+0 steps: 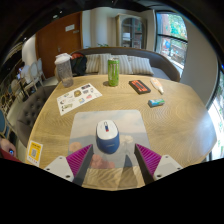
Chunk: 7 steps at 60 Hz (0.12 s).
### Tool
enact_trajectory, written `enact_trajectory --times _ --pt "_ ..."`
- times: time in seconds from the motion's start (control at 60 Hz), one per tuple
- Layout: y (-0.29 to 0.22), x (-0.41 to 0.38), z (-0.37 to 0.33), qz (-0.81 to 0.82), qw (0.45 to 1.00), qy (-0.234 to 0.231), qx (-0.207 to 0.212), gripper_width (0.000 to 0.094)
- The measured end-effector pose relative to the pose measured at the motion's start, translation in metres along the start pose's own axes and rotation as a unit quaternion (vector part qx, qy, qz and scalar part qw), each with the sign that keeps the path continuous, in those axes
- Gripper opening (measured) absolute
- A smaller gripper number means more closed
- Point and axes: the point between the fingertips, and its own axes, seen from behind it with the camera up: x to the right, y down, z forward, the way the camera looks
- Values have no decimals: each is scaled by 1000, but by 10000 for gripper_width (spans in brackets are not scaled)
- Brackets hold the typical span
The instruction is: Arrange mouse
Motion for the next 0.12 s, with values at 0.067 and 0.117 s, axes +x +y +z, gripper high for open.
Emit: enact_trajectory --times 0.067,0.117 --pt "26 13 -29 0 1000 3 -17 846" --pt "46 27 -50 2 1000 12 -28 846"
